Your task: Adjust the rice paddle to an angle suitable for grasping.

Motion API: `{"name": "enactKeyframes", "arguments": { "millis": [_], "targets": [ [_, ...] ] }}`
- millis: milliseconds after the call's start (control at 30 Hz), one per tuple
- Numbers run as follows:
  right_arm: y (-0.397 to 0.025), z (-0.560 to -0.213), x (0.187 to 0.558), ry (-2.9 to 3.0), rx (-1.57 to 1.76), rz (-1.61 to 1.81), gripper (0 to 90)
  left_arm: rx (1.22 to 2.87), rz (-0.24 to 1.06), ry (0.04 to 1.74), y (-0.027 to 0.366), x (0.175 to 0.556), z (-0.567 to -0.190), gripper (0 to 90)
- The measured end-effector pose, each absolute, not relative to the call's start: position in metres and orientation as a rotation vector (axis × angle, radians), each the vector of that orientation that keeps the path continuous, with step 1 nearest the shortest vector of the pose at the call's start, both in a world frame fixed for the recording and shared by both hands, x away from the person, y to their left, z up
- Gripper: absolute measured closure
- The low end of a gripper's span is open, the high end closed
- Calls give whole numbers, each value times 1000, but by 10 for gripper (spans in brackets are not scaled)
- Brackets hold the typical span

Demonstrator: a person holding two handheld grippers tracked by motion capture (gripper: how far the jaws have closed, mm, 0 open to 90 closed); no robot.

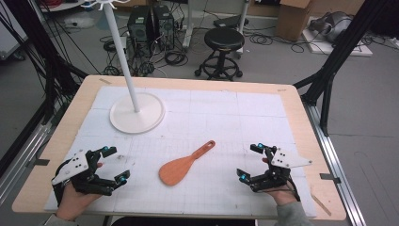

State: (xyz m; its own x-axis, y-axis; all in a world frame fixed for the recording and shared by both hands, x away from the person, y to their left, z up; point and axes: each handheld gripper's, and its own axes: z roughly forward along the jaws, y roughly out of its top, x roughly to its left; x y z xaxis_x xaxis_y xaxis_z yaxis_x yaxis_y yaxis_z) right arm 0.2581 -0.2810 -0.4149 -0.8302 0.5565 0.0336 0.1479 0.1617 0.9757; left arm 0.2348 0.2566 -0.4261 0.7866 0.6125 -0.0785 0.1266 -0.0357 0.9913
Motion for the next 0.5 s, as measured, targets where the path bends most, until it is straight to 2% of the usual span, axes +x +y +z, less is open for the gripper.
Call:
{"name": "enactKeyframes", "arguments": {
  "millis": [500],
  "targets": [
    [-280,-415,261,2099,751,1775,0,1588,428,614,256,235,-426,29]
  ]
}}
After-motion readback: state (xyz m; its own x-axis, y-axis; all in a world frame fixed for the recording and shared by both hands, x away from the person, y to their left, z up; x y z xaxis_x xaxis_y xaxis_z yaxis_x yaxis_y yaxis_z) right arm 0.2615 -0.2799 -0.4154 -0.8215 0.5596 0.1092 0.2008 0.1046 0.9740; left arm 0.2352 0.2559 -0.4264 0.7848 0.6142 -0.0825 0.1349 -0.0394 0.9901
